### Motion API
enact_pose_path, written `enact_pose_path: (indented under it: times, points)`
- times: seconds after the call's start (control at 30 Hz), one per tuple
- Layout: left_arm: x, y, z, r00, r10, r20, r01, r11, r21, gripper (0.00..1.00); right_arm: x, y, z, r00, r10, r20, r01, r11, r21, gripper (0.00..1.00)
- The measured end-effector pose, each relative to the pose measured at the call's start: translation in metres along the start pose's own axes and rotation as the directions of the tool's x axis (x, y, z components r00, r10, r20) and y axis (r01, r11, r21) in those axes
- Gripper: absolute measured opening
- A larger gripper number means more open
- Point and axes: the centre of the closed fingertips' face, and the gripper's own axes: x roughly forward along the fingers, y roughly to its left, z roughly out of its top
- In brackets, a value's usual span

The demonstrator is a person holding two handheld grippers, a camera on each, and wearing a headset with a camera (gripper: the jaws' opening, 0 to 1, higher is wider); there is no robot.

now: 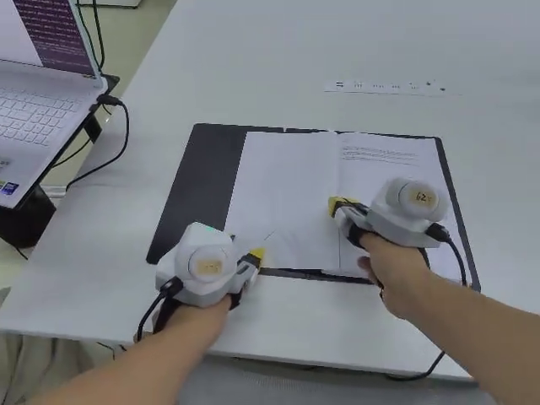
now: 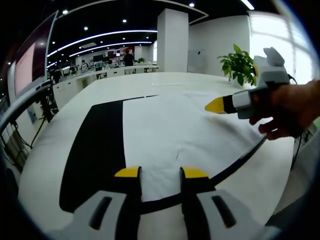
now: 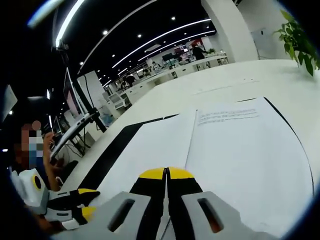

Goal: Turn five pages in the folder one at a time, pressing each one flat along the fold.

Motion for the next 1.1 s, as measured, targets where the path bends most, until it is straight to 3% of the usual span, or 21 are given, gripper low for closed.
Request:
enact_pose_path:
  times: [0.23,0.43,0.73,0.83,1.1]
  points:
    - [0.001,0.001,0.0,1.0,0.0,0.002,0.0,1.0,0.001,0.29,0.021,-0.012,0.006,0.9996,-0.024,-0.016,0.024,1.0,0.005,0.0]
    - [0.005,0.002,-0.001,1.0,-0.001,0.006,0.001,1.0,0.001,0.29,0.028,-0.01,0.019,0.9996,-0.029,0.005,0.029,1.0,0.011,0.0]
    - [0.005,0.002,-0.002,0.9999,-0.002,0.013,0.002,1.0,0.002,0.29,0.047,-0.023,0.036,0.9983,-0.054,0.022,0.053,0.997,0.063,0.0]
    - [0.004,0.001,-0.002,0.9999,-0.003,0.014,0.003,1.0,0.003,0.29,0.066,-0.035,0.047,0.9979,-0.059,0.025,0.057,0.996,0.073,0.0]
    - [0.004,0.001,-0.002,0.9998,-0.004,0.017,0.004,1.0,0.003,0.29,0.08,-0.04,0.062,0.9958,-0.084,0.037,0.08,0.992,0.098,0.0]
